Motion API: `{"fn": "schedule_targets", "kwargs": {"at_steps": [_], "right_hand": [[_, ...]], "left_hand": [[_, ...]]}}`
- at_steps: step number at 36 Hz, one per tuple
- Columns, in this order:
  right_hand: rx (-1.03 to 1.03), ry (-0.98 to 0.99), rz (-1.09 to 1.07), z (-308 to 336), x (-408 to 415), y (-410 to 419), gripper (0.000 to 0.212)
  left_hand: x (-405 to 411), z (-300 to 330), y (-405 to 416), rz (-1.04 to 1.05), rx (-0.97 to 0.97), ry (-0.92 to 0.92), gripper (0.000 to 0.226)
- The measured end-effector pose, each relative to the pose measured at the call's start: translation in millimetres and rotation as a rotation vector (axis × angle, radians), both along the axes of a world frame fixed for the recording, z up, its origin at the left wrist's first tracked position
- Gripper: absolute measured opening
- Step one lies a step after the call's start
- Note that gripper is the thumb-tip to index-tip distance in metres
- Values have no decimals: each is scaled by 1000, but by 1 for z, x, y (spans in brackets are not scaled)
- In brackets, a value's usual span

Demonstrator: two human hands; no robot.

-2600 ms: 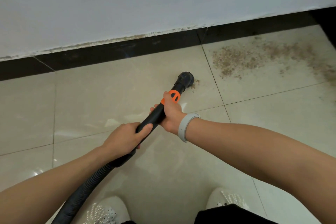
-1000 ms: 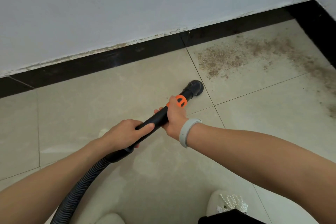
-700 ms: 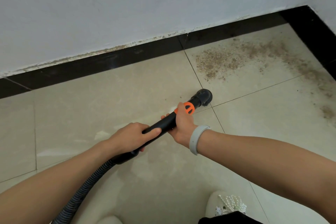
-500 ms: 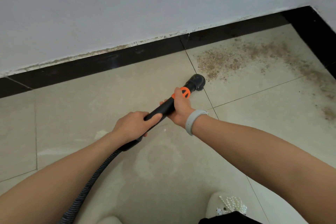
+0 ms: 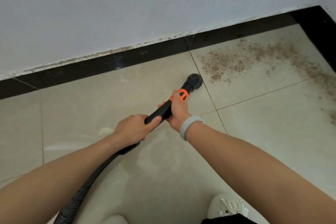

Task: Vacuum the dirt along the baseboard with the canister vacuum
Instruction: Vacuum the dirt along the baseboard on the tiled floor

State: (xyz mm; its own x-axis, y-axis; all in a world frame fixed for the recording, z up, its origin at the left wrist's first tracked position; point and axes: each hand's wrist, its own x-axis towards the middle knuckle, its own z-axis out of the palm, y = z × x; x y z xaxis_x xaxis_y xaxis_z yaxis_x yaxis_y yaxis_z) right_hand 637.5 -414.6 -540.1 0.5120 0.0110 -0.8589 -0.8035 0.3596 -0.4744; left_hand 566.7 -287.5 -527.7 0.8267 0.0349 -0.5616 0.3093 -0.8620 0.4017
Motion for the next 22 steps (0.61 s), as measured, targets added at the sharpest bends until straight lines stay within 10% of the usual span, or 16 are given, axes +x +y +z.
{"fn": "schedule_targets", "kwargs": {"at_steps": [22], "right_hand": [[153,-149,-165,-21,82,13,33]], "left_hand": [[81,-15,3,-59,221,-285,61]]}}
